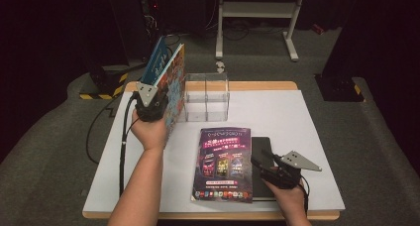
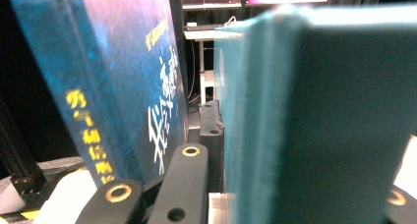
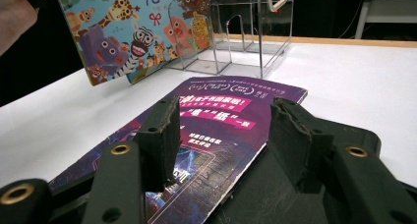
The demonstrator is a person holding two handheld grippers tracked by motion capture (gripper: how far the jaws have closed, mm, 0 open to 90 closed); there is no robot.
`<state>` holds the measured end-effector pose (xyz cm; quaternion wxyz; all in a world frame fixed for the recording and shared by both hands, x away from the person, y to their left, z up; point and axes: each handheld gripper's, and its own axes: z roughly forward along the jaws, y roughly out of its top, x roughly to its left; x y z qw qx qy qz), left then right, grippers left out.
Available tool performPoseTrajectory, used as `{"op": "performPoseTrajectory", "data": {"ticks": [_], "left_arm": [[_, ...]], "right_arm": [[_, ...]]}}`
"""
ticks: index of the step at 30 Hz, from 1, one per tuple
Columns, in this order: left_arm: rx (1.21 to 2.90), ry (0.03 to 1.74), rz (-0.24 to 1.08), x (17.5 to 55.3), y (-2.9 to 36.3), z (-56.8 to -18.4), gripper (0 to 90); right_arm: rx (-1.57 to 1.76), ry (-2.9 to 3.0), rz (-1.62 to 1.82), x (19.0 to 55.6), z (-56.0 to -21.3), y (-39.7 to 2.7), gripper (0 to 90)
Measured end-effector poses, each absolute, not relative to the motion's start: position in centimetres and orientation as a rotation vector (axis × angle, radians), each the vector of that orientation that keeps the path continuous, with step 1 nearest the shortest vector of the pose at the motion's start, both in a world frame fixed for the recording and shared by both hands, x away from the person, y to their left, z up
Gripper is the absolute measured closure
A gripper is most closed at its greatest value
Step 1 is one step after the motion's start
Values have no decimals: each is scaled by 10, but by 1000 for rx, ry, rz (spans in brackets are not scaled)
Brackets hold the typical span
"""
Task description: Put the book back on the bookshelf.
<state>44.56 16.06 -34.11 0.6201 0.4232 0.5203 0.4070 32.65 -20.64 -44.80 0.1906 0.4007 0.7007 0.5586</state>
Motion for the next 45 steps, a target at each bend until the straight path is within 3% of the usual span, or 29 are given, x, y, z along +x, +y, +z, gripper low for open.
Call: {"op": "performPoseTrajectory", "data": {"ticks": [30, 45], "left_arm": [[1010, 1190, 906, 424, 171, -363, 799], [1068, 1178, 870, 406, 181, -380, 751]], "right_arm": [[1128, 1987, 1553, 326, -452, -202, 456], [1127, 1996, 1545, 326, -452, -201, 455]]}}
